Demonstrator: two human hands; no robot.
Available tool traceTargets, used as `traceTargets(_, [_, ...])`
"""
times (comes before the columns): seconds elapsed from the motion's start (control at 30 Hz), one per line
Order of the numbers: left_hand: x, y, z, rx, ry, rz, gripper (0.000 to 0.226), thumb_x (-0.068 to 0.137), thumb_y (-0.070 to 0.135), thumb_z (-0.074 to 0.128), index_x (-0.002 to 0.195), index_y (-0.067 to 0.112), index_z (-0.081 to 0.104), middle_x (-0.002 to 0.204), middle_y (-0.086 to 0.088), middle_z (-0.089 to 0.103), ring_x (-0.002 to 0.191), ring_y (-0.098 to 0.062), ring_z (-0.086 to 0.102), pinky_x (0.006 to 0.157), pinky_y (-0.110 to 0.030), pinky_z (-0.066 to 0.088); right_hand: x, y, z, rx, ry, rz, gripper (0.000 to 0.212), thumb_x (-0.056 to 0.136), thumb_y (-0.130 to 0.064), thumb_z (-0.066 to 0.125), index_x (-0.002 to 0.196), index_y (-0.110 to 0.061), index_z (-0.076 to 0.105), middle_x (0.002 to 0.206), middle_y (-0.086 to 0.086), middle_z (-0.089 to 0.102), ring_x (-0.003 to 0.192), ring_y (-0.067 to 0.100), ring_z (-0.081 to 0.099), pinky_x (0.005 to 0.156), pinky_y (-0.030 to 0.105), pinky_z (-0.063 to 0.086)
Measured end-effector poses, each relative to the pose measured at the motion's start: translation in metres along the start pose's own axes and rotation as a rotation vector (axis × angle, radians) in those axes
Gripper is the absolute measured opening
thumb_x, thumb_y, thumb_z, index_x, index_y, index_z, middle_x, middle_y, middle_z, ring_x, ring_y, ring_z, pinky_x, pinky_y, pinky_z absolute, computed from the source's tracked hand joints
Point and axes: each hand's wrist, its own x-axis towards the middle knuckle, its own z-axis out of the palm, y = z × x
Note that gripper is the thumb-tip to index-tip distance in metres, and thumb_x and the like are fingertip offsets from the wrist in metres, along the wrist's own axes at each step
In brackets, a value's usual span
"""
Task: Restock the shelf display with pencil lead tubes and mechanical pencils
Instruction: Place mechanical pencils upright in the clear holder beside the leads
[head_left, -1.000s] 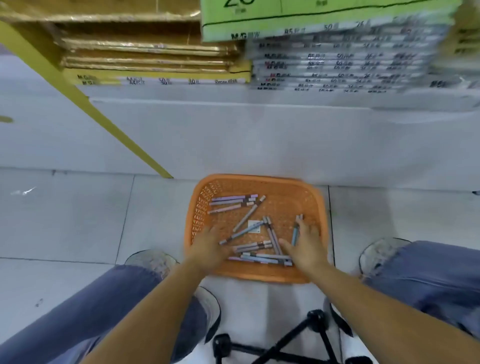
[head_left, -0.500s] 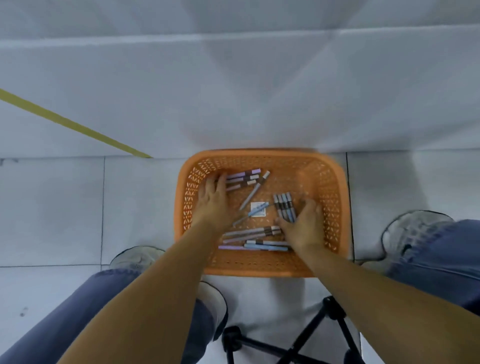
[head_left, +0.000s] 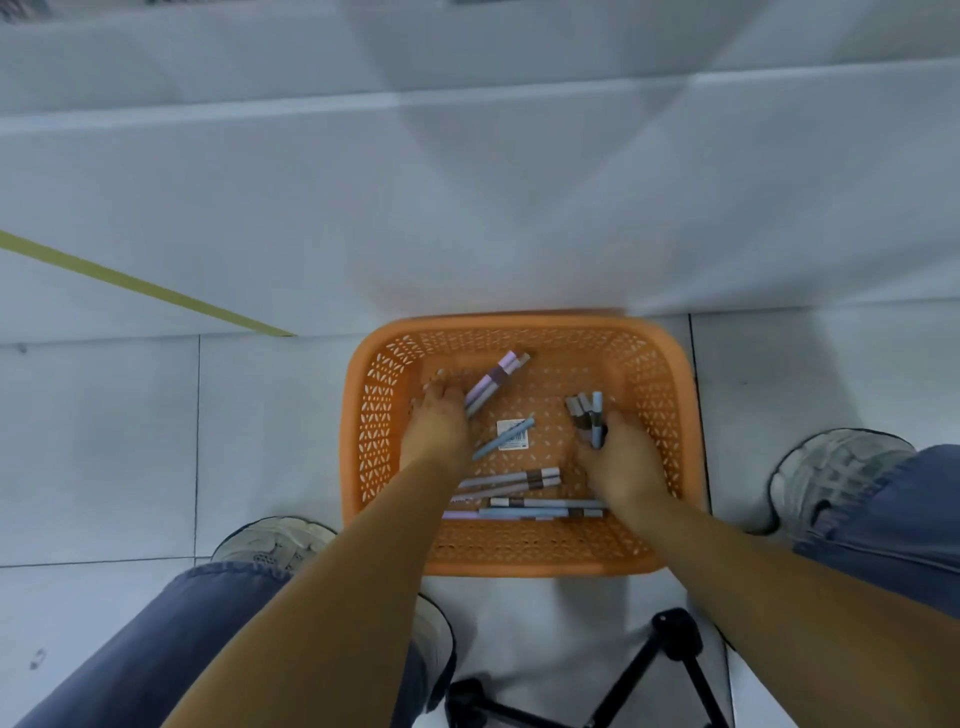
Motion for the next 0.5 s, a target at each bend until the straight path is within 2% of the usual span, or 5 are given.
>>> traceTargets(0.1, [-0.005, -0.004, -0.001, -0.113, -0.031, -0.027, 0.053, 0.100, 0.010, 0.053, 0.149, 0.013, 0.036, 0.150, -0.015, 0.043, 0.129, -0.032, 0.050, 0.110, -0.040, 0.040, -0.003, -0.001, -0.004, 0.075, 0.000, 0.037, 0.025, 0.098, -0.017, 0.055, 0.121, -0.007, 0.060, 0.111, 0.013, 0.066, 0.102, 0.029, 0.061, 0.089, 0.034, 0.048])
traceTargets(0.2, [-0.025, -0.002, -0.006, -0.336, -0.039, -0.094, 0.029, 0.102, 0.026, 0.055, 0.127, 0.012, 0.056, 0.107, -0.013, 0.066, 0.085, -0.022, 0.061, 0.073, -0.030, 0.052, -0.003, -0.008, -0.016, 0.193, -0.046, 0.080, 0.018, 0.100, -0.017, 0.052, 0.115, -0.014, 0.060, 0.101, 0.006, 0.065, 0.100, 0.025, 0.061, 0.085, 0.032, 0.047])
traceTargets(0.27, [-0.042, 0.006, -0.009, -0.466, -0.073, -0.131, 0.032, 0.101, 0.039, 0.055, 0.112, 0.009, 0.061, 0.091, -0.011, 0.066, 0.072, -0.018, 0.059, 0.062, -0.028, 0.049, -0.003, -0.016, -0.029, 0.264, -0.097, 0.094, 0.013, 0.099, -0.019, 0.053, 0.110, -0.017, 0.060, 0.098, 0.002, 0.066, 0.099, 0.025, 0.063, 0.080, 0.034, 0.048])
traceTargets(0.4, [-0.081, 0.036, -0.027, -0.801, -0.122, -0.072, 0.032, 0.101, 0.044, 0.054, 0.116, 0.019, 0.064, 0.110, -0.003, 0.073, 0.103, -0.020, 0.069, 0.094, -0.039, 0.055, -0.021, -0.053, -0.053, 0.533, -0.215, 0.034, 0.015, 0.096, -0.009, 0.057, 0.107, -0.014, 0.064, 0.100, 0.004, 0.073, 0.099, 0.024, 0.066, 0.093, 0.043, 0.050])
traceTargets(0.5, [-0.109, 0.063, -0.056, -0.956, -0.117, 0.078, 0.025, 0.102, 0.044, 0.052, 0.122, 0.034, 0.062, 0.110, 0.016, 0.075, 0.104, 0.000, 0.069, 0.082, -0.018, 0.056, -0.046, -0.089, -0.073, 0.743, -0.226, -0.068, 0.013, 0.093, -0.003, 0.059, 0.102, -0.009, 0.065, 0.099, 0.011, 0.073, 0.098, 0.028, 0.067, 0.092, 0.044, 0.052])
